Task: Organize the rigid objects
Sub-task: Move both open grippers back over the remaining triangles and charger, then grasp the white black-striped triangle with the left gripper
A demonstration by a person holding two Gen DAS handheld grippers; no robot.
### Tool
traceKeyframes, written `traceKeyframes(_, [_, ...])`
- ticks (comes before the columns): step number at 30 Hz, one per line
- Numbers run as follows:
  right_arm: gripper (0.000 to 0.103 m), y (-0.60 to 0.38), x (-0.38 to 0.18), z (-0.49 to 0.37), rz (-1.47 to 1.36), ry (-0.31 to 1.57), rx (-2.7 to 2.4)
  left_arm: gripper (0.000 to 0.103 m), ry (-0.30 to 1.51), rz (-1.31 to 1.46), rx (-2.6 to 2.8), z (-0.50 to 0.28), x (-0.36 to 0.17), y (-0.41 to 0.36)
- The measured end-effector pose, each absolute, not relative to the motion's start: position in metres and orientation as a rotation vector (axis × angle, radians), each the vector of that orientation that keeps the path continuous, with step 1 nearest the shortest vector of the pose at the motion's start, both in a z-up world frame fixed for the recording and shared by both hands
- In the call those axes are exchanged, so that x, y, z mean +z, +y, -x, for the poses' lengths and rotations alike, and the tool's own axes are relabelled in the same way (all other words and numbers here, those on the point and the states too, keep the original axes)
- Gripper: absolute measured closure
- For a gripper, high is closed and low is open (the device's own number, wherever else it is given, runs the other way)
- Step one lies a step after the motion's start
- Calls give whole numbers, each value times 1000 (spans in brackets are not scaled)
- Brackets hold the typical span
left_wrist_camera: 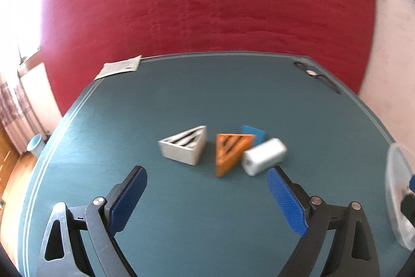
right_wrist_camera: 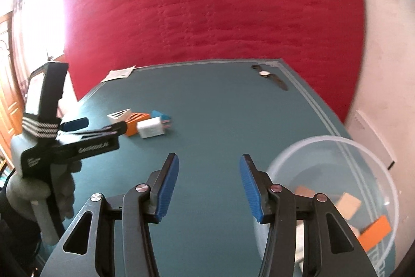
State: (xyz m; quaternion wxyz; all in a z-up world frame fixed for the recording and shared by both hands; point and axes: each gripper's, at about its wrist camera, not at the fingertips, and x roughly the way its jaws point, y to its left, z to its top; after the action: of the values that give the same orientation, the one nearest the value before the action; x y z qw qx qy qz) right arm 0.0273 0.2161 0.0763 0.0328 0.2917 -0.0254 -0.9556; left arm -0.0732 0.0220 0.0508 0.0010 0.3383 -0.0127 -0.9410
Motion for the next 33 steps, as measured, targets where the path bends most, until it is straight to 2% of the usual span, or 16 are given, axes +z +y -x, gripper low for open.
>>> traceKeyframes(17, [52,186,47,9,-1036,-118,-2782,7,-12,-1152,-2858,115,29,-13])
traceKeyframes(21, [52,180,44,14,-1053,-119,-2758,7,-51,-1169,-2866,122,29,-10])
traceKeyframes(27, [52,171,40,23,-1076,-119,-2734,22,-55,-1193,-2871,134,29,-13])
traceKeyframes(33, [52,168,38,33,-1124,-147,-2702,45,-20,-1269,-2881,139,23,-14])
